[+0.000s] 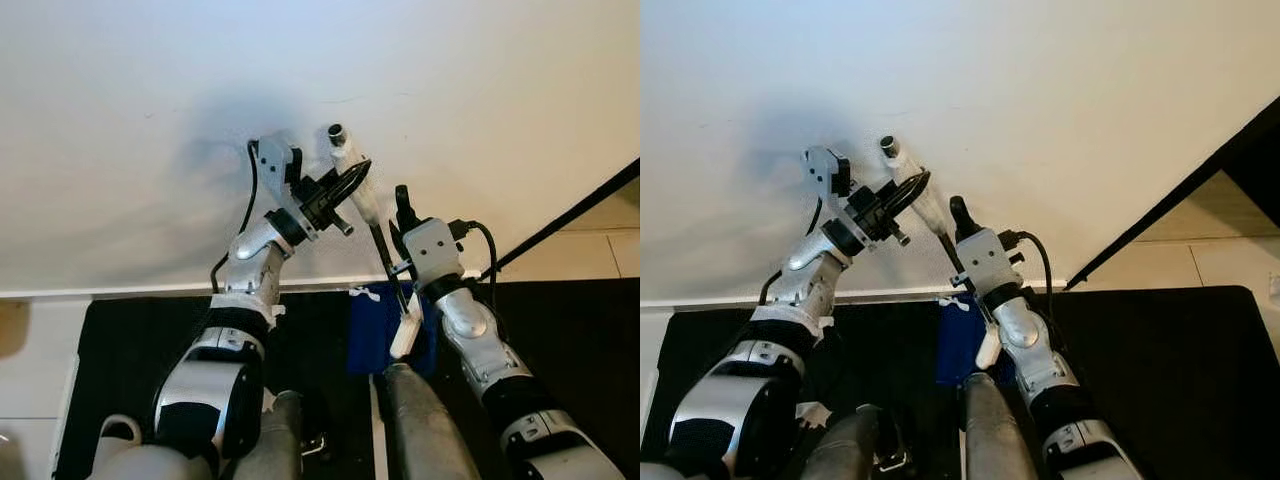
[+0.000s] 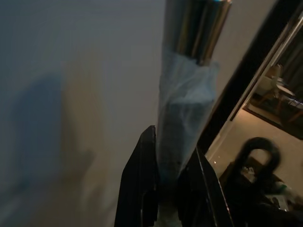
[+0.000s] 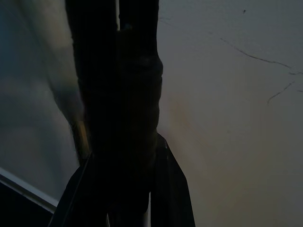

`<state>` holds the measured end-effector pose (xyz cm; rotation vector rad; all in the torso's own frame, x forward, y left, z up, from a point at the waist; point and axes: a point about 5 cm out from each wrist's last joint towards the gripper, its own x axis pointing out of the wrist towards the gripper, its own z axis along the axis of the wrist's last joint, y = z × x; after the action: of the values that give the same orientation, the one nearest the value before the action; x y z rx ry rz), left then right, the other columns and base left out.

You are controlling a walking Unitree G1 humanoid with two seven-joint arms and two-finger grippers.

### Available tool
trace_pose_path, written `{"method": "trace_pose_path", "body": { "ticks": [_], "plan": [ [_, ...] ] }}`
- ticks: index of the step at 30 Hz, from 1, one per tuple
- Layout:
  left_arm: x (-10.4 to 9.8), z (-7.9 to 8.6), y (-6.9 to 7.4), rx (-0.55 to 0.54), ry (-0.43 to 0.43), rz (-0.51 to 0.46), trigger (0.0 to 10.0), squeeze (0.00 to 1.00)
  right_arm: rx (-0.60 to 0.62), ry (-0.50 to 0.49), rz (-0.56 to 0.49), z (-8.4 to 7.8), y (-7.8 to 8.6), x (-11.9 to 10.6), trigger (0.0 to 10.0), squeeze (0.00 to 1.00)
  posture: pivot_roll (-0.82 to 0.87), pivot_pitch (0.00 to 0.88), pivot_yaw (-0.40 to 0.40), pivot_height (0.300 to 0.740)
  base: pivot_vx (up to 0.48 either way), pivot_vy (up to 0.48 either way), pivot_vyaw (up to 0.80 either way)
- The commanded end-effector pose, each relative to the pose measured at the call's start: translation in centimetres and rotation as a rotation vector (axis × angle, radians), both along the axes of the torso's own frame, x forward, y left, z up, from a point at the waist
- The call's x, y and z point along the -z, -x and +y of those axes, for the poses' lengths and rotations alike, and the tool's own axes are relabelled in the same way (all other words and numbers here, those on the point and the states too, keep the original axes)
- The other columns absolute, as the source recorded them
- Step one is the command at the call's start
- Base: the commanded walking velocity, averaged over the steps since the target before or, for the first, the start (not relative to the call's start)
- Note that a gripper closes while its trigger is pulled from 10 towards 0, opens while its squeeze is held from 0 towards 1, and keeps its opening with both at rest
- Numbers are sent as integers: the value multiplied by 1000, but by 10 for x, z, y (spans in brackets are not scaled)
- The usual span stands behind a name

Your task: Sweep floor

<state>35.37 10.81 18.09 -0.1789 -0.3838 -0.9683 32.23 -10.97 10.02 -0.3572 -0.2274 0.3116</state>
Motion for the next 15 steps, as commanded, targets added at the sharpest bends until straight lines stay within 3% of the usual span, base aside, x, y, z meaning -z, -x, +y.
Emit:
{"method": "trace_pose_path", "body": {
  "ticks": [1, 2, 8, 15],
  "plan": [
    [-6, 12, 5, 14, 8, -35, 10000, 16, 6, 4, 36, 1, 4, 9, 10000, 0, -133, 339, 49, 740, 0, 0, 0],
    [-6, 12, 5, 14, 8, -35, 10000, 16, 6, 4, 36, 1, 4, 9, 10000, 0, -133, 339, 49, 740, 0, 0, 0],
    [-19, 47, 25, -18, -30, -77, 10000, 16, -5, 5, 43, 3, 3, 10, 10000, 0, -105, 335, 45, 740, 0, 0, 0],
    [-14, 69, 40, -97, -67, -43, 10000, 16, -11, 6, 46, 4, 3, 11, 10000, 0, -89, 335, 43, 740, 0, 0, 0]
  ]
}}
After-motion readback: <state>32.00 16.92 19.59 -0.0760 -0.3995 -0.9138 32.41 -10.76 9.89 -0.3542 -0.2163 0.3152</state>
